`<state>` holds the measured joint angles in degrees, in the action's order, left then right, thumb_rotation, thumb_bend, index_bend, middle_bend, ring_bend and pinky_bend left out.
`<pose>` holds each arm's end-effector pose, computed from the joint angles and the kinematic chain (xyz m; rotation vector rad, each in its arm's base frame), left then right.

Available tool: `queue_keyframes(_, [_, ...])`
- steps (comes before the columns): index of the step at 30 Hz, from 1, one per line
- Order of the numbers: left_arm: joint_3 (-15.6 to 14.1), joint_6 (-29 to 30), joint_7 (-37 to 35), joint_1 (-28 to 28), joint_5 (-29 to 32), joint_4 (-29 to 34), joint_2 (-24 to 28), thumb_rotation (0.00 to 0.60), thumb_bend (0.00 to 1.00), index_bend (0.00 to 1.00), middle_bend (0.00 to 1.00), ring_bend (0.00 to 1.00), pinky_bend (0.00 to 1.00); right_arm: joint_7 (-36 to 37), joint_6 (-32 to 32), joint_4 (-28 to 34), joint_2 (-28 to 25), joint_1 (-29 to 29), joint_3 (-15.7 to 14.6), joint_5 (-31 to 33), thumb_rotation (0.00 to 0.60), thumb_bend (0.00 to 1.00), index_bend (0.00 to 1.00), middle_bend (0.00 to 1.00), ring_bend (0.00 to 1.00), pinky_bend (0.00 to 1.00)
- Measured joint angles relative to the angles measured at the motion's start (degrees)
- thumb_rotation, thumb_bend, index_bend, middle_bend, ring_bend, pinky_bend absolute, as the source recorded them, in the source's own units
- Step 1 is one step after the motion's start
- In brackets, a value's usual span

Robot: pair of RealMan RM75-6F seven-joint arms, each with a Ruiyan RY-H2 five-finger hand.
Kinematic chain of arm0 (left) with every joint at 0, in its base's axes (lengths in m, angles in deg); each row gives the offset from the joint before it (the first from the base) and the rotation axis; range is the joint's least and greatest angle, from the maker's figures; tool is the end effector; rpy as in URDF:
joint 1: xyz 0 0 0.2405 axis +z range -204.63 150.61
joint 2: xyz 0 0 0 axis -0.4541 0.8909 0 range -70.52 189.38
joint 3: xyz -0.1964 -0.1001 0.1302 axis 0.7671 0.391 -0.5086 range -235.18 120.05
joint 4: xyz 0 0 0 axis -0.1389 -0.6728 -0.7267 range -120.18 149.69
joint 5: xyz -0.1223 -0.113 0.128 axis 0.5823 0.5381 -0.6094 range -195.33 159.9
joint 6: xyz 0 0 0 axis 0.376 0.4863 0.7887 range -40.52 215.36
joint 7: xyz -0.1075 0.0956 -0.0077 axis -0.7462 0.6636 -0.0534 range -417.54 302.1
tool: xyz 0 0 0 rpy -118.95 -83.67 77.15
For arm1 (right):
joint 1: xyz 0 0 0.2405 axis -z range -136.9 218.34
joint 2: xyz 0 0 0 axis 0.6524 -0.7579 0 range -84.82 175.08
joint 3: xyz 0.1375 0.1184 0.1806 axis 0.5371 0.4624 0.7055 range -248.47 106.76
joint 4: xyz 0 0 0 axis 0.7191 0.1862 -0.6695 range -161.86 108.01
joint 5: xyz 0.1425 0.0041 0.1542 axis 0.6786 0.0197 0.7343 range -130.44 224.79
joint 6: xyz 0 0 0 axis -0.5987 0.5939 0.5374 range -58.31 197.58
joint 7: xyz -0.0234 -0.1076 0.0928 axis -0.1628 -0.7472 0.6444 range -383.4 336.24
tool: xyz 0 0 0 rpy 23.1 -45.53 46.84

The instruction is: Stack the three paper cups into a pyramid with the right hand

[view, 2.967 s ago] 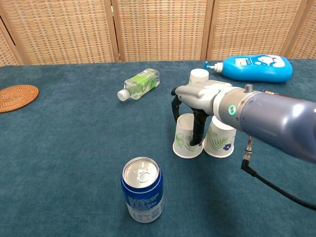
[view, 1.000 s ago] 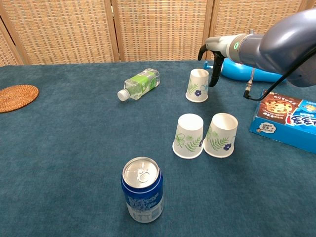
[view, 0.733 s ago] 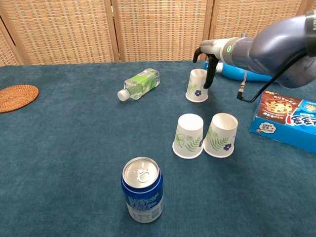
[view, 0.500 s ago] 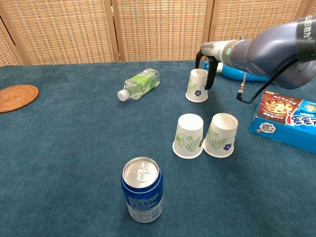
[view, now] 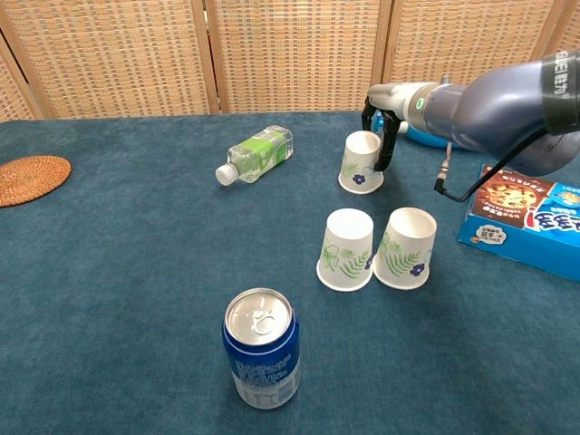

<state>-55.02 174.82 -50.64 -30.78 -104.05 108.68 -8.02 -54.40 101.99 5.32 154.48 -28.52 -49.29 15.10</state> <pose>-0.3011 0.1733 0.1424 -1.3761 -0.8605 -0.8872 -0.1021 -0.5030 -0.0414 1.6336 -0.9826 0.6682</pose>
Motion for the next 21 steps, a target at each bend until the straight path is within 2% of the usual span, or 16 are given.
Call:
queue_keyframes(6, [-0.02, 0.14, -0.44, 0.09, -0.02, -0.07, 0.13, 0.6, 0.24, 0.0, 0.0, 0.0, 0.06, -0.69, 2.18, 3.73, -0.97, 0.85, 0.12, -0.58, 0.6, 0.11, 0.6, 0.08, 0.0, 0.15])
queue_keyframes(15, [-0.03, 0.17, -0.91, 0.12, 0.01, -0.23, 0.24, 0.6, 0.24, 0.0, 0.0, 0.0, 0.06, -4.2, 4.54, 8.13, -2.85, 2.03, 0.27, 1.85, 0.6, 0.11, 0.62, 0.09, 0.0, 0.15])
queue_keyframes(21, [0.02, 0.13, -0.97, 0.09, 0.11, -0.13, 0.3, 0.6, 0.24, 0.0, 0.0, 0.0, 0.06, -6.29, 7.57, 14.76, -6.29, 2.57, 0.9, 3.57, 0.6, 0.11, 0.62, 0.1, 0.0, 0.15])
